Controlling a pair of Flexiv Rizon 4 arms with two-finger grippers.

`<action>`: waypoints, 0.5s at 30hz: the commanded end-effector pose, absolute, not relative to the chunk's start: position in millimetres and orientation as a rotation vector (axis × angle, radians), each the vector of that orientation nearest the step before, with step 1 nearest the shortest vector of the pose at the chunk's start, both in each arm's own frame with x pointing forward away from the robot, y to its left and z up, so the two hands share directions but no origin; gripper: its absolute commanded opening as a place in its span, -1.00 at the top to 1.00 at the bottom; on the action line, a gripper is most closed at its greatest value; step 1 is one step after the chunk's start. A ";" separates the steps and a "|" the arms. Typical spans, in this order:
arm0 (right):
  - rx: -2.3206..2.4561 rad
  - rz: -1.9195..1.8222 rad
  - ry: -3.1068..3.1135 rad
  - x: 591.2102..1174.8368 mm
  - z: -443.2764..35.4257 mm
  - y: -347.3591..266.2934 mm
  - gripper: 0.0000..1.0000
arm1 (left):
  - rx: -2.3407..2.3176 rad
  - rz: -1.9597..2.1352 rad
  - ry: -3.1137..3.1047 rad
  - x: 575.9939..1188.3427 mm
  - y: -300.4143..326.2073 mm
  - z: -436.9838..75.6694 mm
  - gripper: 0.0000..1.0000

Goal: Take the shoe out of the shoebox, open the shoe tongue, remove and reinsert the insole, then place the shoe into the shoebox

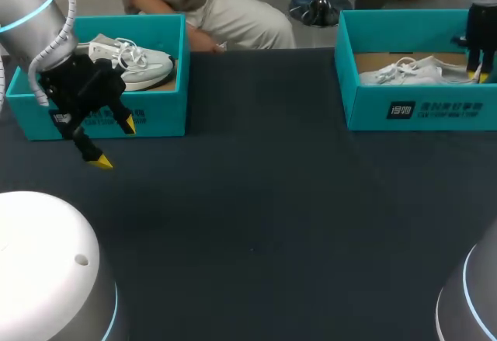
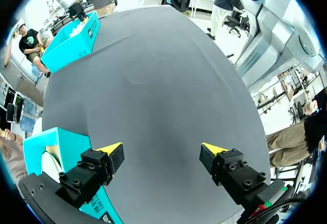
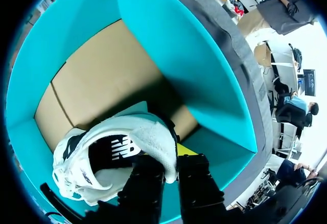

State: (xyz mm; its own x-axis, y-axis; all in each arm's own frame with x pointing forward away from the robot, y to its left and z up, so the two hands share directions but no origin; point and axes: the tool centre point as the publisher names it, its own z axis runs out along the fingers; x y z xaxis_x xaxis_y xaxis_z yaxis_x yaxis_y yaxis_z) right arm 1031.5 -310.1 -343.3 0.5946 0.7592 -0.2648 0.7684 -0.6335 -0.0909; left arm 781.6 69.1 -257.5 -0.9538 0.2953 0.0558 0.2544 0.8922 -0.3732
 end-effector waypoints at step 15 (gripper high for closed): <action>2.796 -0.457 1.319 1031.5 -361.2 -316.9 1.00 | -0.430 0.554 -2.947 781.8 69.2 -257.4 -1.00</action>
